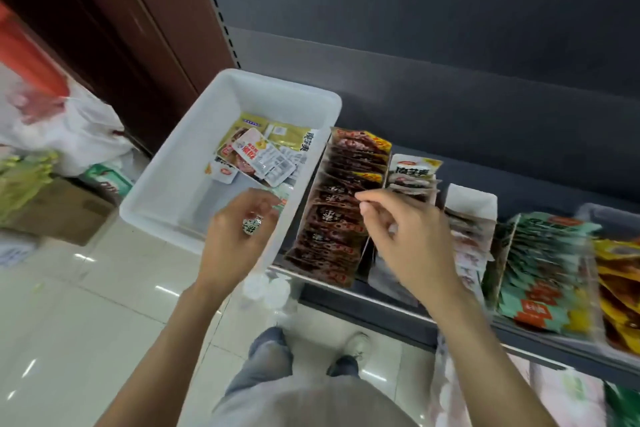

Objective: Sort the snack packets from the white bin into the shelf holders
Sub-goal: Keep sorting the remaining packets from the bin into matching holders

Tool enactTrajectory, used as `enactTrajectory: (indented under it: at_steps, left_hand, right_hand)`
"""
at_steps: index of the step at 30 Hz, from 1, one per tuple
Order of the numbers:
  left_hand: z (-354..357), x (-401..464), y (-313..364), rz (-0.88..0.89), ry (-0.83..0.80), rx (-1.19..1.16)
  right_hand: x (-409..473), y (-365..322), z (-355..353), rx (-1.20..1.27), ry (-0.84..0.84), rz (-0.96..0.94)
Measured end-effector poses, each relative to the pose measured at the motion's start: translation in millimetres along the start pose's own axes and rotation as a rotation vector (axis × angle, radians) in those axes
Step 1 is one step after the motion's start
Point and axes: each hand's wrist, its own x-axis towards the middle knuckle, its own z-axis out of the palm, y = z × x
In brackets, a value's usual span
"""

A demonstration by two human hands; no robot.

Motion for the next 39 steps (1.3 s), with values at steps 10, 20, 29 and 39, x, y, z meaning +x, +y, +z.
enactTrajectory:
  at_steps: [10, 20, 29, 39]
  left_hand:
    - [-29, 95, -138, -0.358, -0.557, 0.362]
    - [6, 125, -167, 0.025, -0.821, 0.567]
    - [-9, 140, -174, -0.139, -0.678, 0.222]
    - [-75, 142, -104, -0.618, -0.696, -1.031]
  right_hand:
    - [71, -72, 152, -0.268, -0.506, -0.063]
    - [109, -52, 231, -0.782, -0.927, 0.391]
    - [126, -79, 185, -0.366, -0.629, 0.594]
    - [61, -118, 177, -0.057, 0.238, 0.038]
